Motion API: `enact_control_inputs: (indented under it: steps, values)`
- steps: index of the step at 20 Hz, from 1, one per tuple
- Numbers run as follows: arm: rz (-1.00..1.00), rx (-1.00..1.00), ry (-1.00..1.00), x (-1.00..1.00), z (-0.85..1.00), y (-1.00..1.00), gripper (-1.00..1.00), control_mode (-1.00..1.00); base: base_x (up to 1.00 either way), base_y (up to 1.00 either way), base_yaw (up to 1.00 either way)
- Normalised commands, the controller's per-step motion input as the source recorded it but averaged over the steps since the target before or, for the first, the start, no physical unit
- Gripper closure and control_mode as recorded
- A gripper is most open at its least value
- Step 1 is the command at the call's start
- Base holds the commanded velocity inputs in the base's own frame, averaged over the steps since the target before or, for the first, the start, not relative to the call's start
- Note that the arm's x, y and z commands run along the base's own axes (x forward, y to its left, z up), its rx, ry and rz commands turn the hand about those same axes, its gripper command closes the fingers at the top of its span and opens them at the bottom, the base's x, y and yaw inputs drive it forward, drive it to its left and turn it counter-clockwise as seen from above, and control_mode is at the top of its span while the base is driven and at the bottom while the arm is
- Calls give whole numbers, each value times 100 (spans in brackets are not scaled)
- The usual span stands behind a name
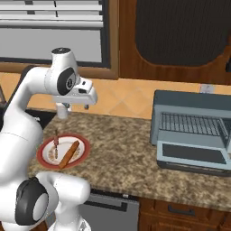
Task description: Pick up the kebab skewer and baguette bread, and place them inside the toaster oven. Close the toaster oven door and start by setting the timer.
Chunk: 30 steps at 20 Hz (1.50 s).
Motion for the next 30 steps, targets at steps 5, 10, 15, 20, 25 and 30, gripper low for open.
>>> enact_control_inputs:
  steps: [5, 10, 15, 20, 25, 30]
  values:
    - [0, 0, 0, 0, 0, 0, -100, 100, 0, -97, -14]
    - [0, 0, 0, 0, 0, 0, -100, 100, 11, -57, -19]
    - [0, 0, 0, 0, 0, 0, -100, 100, 39, -1, -1]
    - [0, 0, 0, 0, 0, 0, -100, 100, 53, 7, 0]
    - [0, 0, 0, 0, 0, 0, -100, 100, 19, -2, 7]
    - [0, 0, 0, 0, 0, 0, -100, 100, 12, -1, 14]
